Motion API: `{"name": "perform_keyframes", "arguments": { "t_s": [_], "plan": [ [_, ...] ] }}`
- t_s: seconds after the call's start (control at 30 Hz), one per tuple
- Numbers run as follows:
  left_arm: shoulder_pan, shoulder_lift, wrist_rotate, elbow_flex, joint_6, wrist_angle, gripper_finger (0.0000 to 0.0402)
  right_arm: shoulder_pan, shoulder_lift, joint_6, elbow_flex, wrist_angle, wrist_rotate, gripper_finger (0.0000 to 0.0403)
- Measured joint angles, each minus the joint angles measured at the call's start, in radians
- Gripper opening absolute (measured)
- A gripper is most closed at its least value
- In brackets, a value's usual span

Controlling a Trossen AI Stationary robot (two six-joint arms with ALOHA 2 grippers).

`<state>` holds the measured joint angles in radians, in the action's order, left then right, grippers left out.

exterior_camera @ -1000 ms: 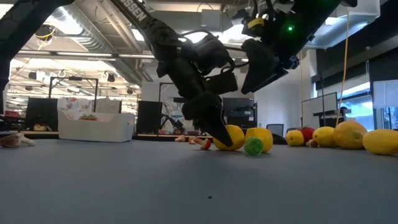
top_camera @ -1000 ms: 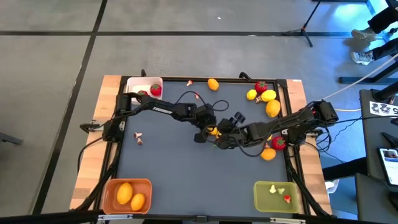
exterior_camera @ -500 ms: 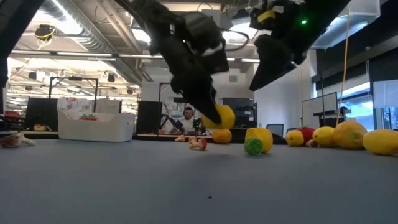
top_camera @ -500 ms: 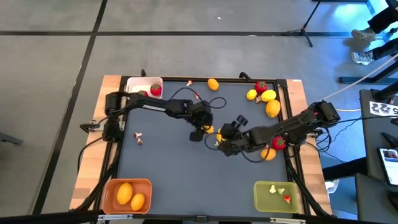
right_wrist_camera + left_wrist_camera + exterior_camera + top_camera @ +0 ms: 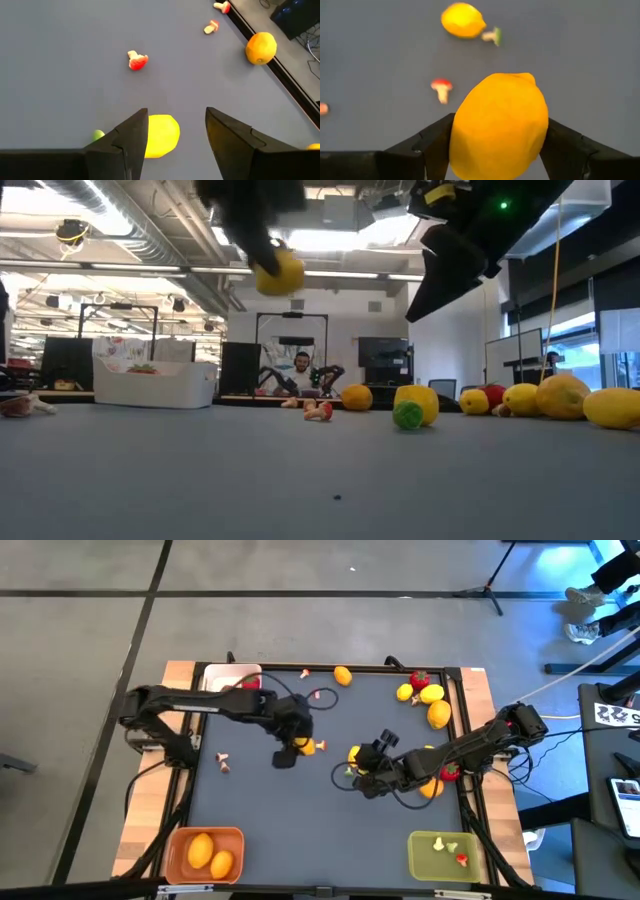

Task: Sort produce into baskets
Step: Put the yellow lemon into the orange bin

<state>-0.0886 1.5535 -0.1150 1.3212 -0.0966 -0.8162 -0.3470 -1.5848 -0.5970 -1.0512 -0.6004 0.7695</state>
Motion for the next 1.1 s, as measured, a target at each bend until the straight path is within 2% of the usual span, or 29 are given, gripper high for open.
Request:
{"name": "perform_keyframes", "arguments": {
  "t_s": [0.2,0.43,0.77,0.9,1.1],
  "plan": [
    [0.073,-0.134,0.0,0.0,0.182,-0.168,0.0251,0.0,0.0,0.009,0.0,-0.002,0.008,0.0198],
    [0.201,-0.225,-0.001,0.0,0.423,-0.302,0.0251,0.0,0.0,0.008,0.0,0.004,0.008,0.0198],
    [0.462,-0.238,-0.006,-0.007,0.761,-0.462,0.0251,0.0,0.0,-0.001,0.0,0.008,0.008,0.0198],
    [0.564,-0.238,-0.006,-0.025,0.89,-0.466,0.0251,0.0,0.0,-0.003,0.0,0.009,0.008,0.0198],
    [0.703,-0.238,-0.006,-0.119,1.0,-0.428,0.0251,0.0,0.0,-0.003,0.0,0.028,-0.004,0.0198]
  ]
}}
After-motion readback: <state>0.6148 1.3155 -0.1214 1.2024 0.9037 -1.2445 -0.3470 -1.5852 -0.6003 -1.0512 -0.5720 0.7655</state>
